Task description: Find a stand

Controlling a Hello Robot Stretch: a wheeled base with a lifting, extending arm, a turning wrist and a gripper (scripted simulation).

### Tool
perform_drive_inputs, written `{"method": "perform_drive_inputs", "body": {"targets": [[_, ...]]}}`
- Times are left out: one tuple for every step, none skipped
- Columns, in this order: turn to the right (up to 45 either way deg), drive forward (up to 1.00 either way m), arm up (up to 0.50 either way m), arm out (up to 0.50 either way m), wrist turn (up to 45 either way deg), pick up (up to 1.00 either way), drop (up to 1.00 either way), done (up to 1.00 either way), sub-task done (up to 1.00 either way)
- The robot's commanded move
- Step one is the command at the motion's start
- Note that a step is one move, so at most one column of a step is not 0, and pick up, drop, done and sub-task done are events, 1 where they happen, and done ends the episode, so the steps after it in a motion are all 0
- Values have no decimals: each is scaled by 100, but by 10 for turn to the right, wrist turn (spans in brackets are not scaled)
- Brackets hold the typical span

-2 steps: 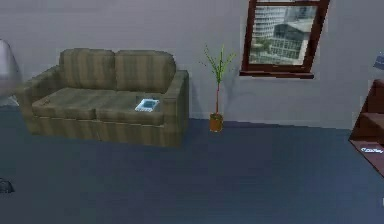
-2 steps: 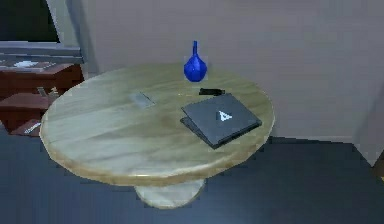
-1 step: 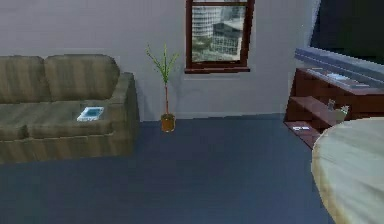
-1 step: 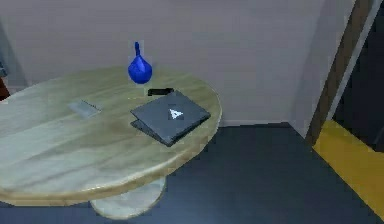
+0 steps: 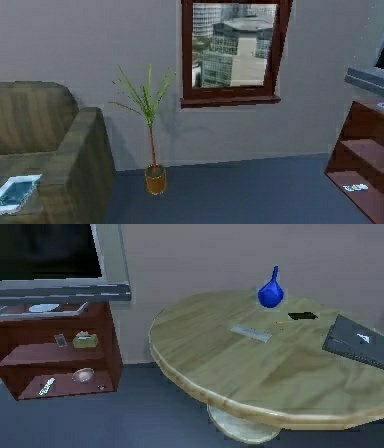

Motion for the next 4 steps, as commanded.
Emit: {"method": "perform_drive_inputs", "body": {"targets": [[0, 20, 0, 0, 0, 0, 0, 0, 0], [420, 0, 0, 0, 0, 0, 0, 0, 0], [0, 70, 0, 0, 0, 0, 0, 0, 0], [240, 0, 0, 0, 0, 0, 0, 0, 0]]}}
